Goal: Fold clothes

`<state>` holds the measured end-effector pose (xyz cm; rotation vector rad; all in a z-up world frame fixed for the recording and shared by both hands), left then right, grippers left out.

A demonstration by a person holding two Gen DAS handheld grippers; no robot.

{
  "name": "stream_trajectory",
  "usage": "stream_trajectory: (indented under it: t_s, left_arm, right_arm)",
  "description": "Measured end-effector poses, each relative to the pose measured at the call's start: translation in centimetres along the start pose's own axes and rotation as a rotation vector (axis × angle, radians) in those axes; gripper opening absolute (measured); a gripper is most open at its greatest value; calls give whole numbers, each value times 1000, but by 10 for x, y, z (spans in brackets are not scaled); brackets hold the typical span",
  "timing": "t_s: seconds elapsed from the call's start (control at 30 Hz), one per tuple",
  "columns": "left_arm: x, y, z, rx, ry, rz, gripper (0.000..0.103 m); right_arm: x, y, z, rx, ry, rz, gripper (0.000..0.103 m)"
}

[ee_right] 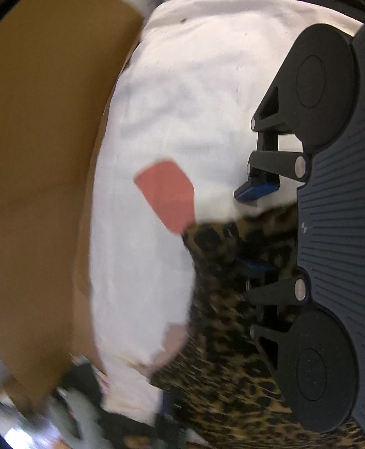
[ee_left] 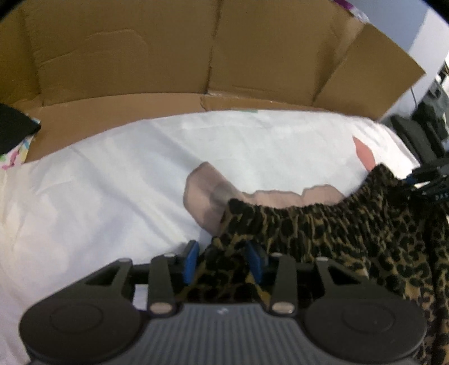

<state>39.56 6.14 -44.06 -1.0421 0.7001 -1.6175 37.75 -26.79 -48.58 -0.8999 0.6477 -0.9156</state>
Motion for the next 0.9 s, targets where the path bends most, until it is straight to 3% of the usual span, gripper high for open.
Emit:
stream_trajectory:
  t_s: [0.07,0.17,0.27,0.6,0.9]
  left_arm:
    - [1,0,0,-20,6,-8,30]
    - [5,-7,1,41,48,28,18]
    - [11,-18,4,122,55,50,16]
    - [6,-55,35,248,24,82,15]
    - [-15,-56,57,279,-20,141,15]
  right_arm:
    - [-8,-3,-1,-1,-36,-5,18]
    - [-8,-10,0,16,-39,-22,8]
    - [-10,-25,3,57,-64,-78,7]
    - [-13,-56,51,182,-135,-226,7]
    - [-7,-38,102,169,-194,-250,7]
Point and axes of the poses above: each gripper's, at about its wrist camera, not at the fingertips, and y roughly the way its jaws point, x to its right, z to its top, the point moved 6 cm from there along y, roughly the way its jaws point, and after that the axes turned 13 degrees about -y, right-handed, at the moved point
